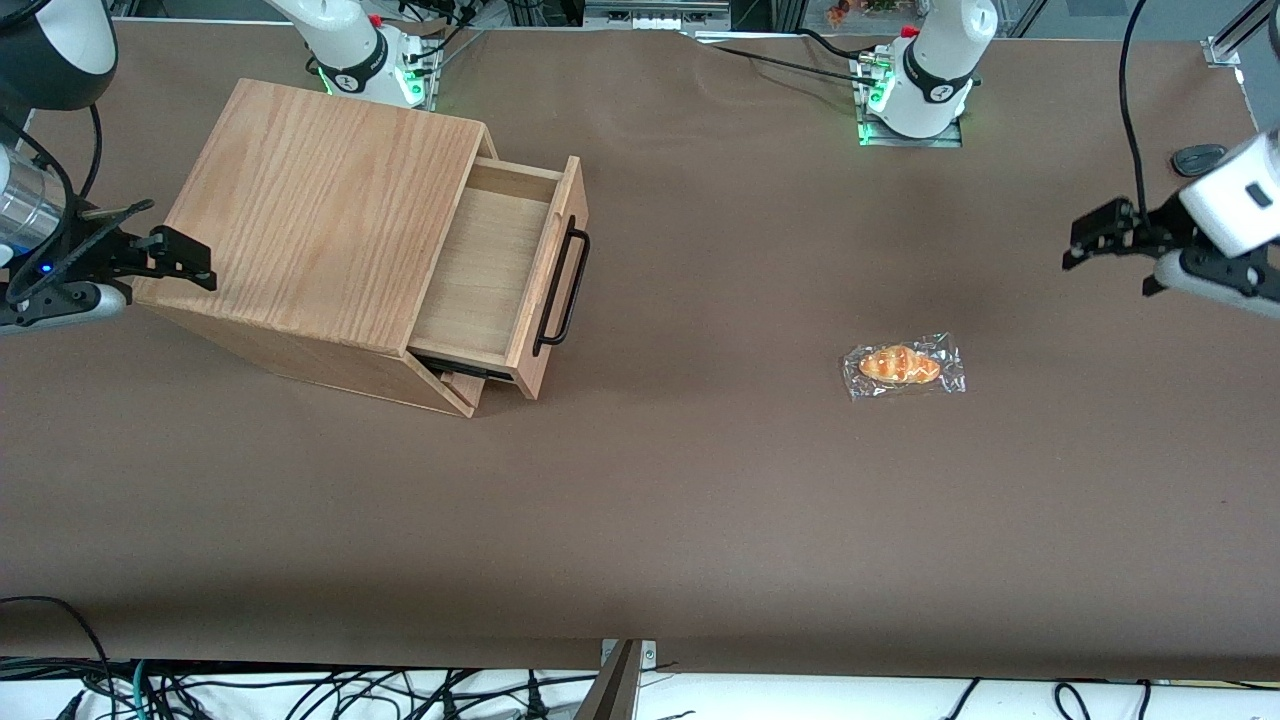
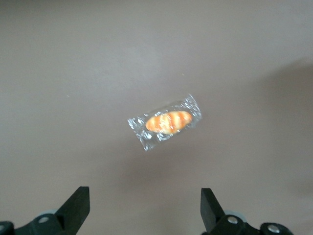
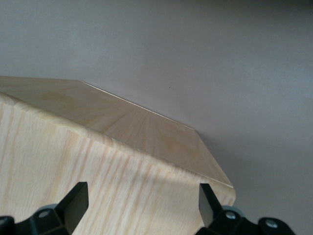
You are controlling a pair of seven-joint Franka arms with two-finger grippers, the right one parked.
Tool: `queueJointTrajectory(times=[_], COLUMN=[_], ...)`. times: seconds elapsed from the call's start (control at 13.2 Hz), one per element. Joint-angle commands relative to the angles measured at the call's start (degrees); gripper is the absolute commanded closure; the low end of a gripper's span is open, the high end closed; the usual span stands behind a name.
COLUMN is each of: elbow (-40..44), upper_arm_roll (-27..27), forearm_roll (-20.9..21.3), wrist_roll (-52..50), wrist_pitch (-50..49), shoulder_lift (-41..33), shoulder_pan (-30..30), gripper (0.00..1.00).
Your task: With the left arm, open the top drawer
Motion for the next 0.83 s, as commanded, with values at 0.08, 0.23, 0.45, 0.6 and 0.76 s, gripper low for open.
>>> queueJointTrajectory(times=[0.08,0.23,0.45,0.6,0.76], elbow=[0.7,1.1,3.0,3.3,3.3], upper_arm_roll=[-1.4,-3.6,-3.6,-3.7,-3.8], forearm_roll=[1.1,1.2,1.3,4.1,4.9], wrist_roll=[-5.1,-7.5,-8.0,-7.9,-7.9], wrist_pitch=[-0.6,-0.5,-0.4,-0.4,-0.4], shoulder_lift=[-1.3,-1.0,0.6,1.0,1.1], shoulder_pan=[-0.2,0.9,1.2,1.1,1.1], gripper=[0.0,0.0,0.0,0.0,0.0])
